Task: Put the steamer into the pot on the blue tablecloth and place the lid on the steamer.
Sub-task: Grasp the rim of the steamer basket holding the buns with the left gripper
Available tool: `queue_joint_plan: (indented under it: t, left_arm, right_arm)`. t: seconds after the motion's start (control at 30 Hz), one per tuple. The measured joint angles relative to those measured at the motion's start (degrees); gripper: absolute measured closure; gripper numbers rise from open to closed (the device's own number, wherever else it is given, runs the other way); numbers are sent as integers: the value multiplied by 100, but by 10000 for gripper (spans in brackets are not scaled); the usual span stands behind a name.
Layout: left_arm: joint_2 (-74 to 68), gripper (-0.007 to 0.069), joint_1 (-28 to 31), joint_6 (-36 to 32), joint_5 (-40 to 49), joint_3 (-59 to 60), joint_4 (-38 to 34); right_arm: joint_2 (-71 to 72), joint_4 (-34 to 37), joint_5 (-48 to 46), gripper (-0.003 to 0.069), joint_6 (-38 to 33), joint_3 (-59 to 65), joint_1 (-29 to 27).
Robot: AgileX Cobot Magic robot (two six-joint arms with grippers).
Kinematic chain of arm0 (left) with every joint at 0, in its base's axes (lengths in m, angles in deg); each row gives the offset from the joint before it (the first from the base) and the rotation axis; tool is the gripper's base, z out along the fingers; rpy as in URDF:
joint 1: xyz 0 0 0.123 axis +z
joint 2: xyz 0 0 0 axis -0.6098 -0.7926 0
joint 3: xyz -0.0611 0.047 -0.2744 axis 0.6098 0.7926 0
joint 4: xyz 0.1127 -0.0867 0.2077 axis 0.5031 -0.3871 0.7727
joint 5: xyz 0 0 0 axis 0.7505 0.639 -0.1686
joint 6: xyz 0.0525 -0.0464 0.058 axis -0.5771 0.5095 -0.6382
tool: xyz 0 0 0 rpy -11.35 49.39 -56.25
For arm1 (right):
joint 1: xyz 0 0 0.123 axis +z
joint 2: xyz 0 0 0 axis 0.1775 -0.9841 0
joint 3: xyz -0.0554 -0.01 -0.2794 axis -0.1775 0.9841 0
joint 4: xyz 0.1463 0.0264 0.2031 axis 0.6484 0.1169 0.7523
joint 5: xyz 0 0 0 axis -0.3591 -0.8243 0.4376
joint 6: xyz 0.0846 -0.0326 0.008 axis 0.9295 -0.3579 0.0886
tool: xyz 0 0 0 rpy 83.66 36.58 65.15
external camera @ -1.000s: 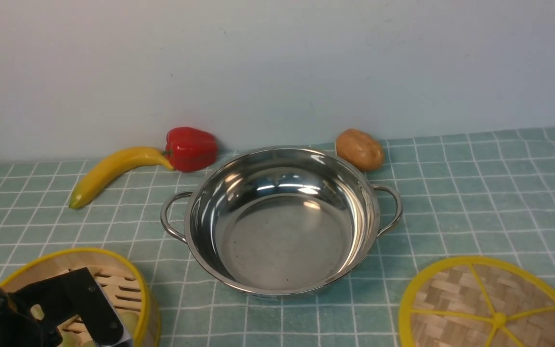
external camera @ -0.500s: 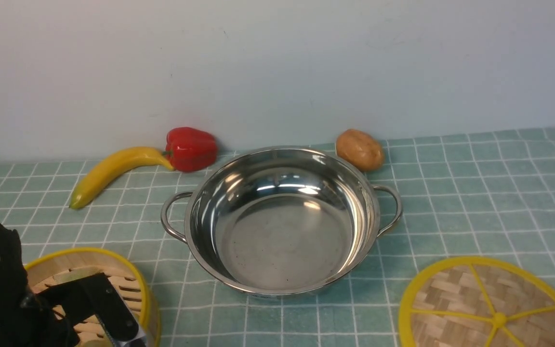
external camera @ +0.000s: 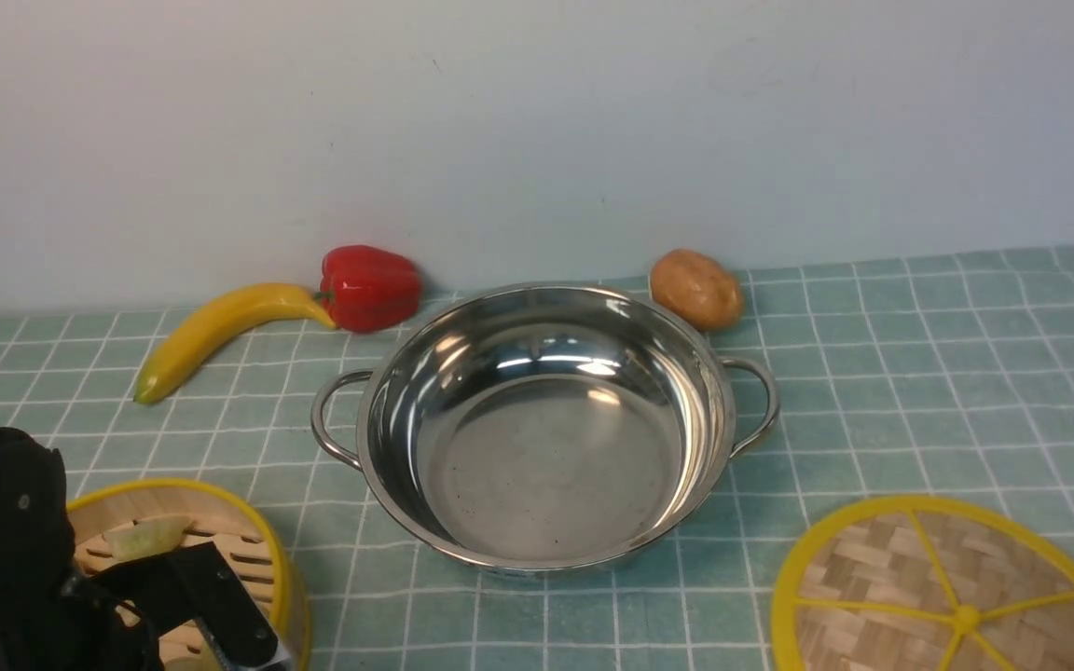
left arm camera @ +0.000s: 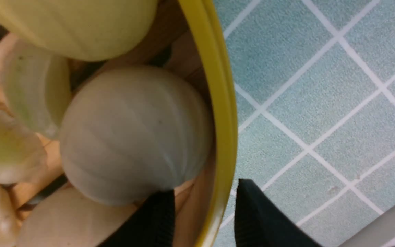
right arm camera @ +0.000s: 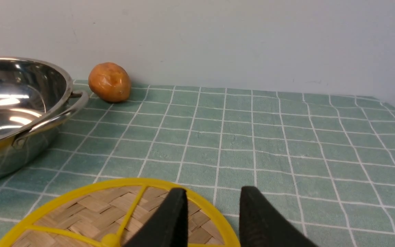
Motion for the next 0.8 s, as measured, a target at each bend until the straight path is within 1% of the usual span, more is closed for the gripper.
queue_joint_plan:
  t: [0.3,0.47,0.6,0.73,0.8]
  left_arm:
    - [-25,383,0,0,-40,4,-1]
    - [-25,432,0,6,-35,4,-46]
    - [-104,515,0,30,6,4,-46]
    - [-237,571,0,-4,126,-34,-101]
    - [-268,575,0,26,144,-47,-113]
  right_arm:
    - [0,0,0,419,0,0,0]
    - [0,0,0,419,0,0,0]
    - [0,0,0,419,0,0,0]
    - [0,0,0,419,0,0,0]
    - [0,0,0,419,0,0,0]
